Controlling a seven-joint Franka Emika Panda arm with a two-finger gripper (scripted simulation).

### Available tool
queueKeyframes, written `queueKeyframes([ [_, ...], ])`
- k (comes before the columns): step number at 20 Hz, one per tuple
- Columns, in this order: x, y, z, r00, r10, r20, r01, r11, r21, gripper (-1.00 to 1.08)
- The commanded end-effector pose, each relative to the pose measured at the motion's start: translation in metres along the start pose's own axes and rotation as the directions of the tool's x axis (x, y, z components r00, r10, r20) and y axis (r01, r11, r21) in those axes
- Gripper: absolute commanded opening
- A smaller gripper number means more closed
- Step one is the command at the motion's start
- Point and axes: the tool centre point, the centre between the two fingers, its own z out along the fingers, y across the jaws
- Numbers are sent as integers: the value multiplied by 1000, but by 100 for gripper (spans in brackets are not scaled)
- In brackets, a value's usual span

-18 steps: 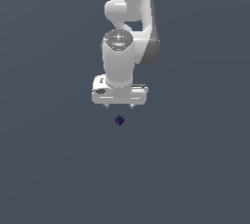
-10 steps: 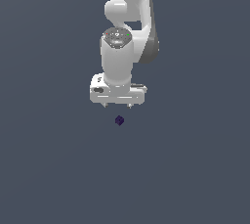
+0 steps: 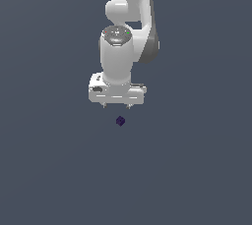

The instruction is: Pick up the object and move it to a goal position.

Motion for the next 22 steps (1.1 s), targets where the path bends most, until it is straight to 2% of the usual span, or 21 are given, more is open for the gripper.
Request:
queueKeyframes([
  [1, 0, 0, 1, 1000, 4, 0, -4, 1000, 0, 100],
  [8, -1, -3, 13, 997, 71, 2, -71, 997, 10, 100],
  [14, -4, -7, 33, 982, 186, 8, -187, 982, 25, 100],
  [18, -7, -10, 52, 956, 293, 15, -293, 955, 35, 100],
  [22, -11, -12, 72, 913, 407, 25, -407, 912, 42, 100],
])
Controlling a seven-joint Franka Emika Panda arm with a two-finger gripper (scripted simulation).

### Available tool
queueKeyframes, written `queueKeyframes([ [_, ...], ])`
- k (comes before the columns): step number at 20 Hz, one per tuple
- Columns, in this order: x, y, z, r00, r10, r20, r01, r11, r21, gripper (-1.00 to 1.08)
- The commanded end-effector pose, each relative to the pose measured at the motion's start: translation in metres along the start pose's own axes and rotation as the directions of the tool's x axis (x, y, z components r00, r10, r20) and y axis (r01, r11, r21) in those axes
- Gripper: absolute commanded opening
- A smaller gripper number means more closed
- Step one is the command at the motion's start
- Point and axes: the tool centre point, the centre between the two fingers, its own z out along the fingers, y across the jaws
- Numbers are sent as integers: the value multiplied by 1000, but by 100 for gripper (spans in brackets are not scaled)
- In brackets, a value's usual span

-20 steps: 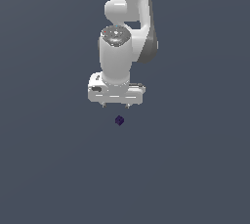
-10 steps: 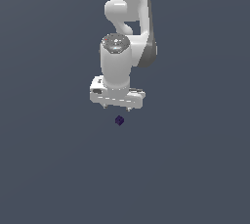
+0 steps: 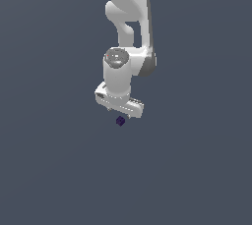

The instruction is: Pick up the object and move it to a goal position.

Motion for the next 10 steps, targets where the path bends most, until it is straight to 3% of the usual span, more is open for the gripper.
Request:
queueKeyframes([
  [1, -3, 0, 12, 997, 73, 3, -73, 997, 5, 100],
  [10, -9, 2, 39, 970, 242, 8, -242, 970, 11, 100],
])
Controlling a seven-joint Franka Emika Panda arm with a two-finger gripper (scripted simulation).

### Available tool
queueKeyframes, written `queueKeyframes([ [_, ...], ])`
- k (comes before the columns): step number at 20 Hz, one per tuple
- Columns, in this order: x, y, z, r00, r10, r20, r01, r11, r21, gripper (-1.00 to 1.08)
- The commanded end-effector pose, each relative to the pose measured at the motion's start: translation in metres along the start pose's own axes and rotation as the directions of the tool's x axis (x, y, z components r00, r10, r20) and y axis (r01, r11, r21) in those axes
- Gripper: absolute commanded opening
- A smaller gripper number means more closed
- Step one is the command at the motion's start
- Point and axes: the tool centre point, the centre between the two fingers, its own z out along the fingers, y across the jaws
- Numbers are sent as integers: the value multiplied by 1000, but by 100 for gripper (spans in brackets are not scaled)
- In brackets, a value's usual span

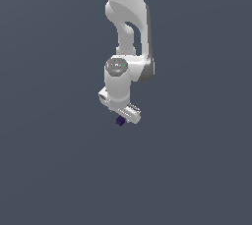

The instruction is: Pick up the object and move it to a goal position.

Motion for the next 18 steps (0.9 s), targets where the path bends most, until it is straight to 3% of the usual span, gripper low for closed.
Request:
queueKeyframes([
  [1, -1, 1, 5, 999, 34, 0, -34, 999, 1, 100],
  [11, -2, 2, 12, 998, 59, 1, -59, 998, 2, 100],
  [18, -3, 2, 41, 998, 63, 1, -63, 998, 2, 100],
])
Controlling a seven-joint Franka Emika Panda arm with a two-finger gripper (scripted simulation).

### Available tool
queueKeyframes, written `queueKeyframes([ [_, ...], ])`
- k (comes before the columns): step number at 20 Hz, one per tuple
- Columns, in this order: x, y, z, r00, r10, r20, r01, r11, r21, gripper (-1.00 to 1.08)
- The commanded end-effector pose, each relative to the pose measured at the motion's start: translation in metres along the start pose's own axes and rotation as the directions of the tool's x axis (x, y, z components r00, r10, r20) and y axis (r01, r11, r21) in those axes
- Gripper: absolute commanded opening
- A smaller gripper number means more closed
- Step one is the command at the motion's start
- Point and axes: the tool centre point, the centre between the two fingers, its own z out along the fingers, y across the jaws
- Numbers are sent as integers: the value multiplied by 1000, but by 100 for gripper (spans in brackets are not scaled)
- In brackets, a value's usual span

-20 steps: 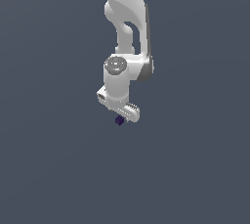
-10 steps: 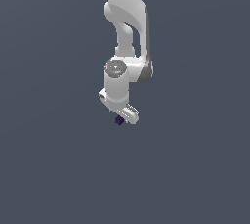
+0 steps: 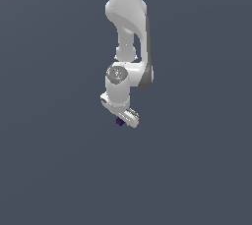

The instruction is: Pick up the object and move it to a goal position.

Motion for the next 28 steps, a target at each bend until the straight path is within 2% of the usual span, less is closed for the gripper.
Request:
queueKeyframes([
  [1, -1, 1, 13, 1000, 2, 1, -2, 1000, 0, 100],
  [8, 0, 0, 27, 1000, 3, 0, -3, 1000, 0, 100],
  [9, 0, 0, 27, 1000, 3, 0, -3, 1000, 0, -100],
  [21, 0, 0, 25, 1000, 3, 0, -3, 1000, 0, -100],
  [28, 5, 6, 2, 1000, 2, 1, -2, 1000, 0, -100],
])
